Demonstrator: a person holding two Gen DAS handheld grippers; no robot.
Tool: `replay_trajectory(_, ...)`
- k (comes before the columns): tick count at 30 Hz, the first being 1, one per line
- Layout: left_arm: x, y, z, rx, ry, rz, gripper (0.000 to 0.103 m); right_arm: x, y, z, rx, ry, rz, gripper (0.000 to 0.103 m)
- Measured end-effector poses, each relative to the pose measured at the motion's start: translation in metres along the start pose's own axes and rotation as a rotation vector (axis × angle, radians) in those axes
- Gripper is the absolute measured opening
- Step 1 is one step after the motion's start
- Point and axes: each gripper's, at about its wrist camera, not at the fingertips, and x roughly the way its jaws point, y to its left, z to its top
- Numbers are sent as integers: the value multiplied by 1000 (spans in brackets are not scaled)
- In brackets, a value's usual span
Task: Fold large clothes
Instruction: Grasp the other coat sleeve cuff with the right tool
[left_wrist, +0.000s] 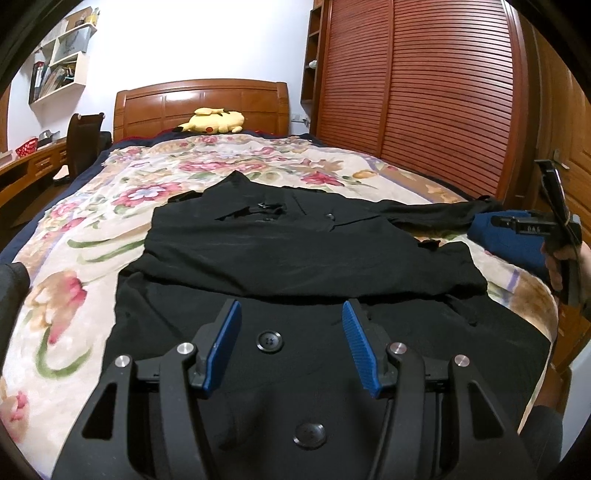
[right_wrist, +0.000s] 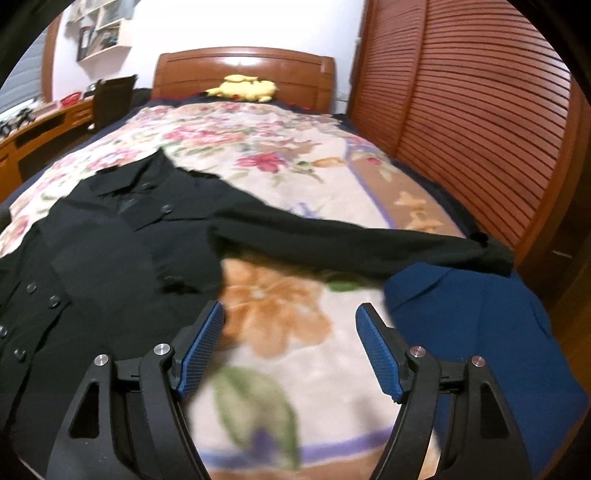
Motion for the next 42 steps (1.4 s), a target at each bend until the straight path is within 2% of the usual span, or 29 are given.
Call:
replay_trajectory(6, 6, -15, 3, 26, 0, -21, 56, 9, -52, 15, 55, -9, -59, 76)
replay_trajectory(16, 12, -22, 3, 42, 14, -25, 56, 34, -141, 53, 177, 20, -225, 76)
replay_trajectory(23, 14, -22, 2, 43, 22, -21, 56, 64, -183, 58, 286, 89, -276, 76)
replay_trajectory(31, 20, -26, 0, 58, 40, -18, 56, 98, -214, 58, 381, 149, -323, 75)
replay_trajectory(37, 26, -25, -2, 56, 65, -21, 56, 128, -232, 54, 452, 214, -367, 61)
replay_trajectory(42, 27, -26, -3, 54, 72, -18, 56, 143, -245, 44, 525, 266, -374, 38)
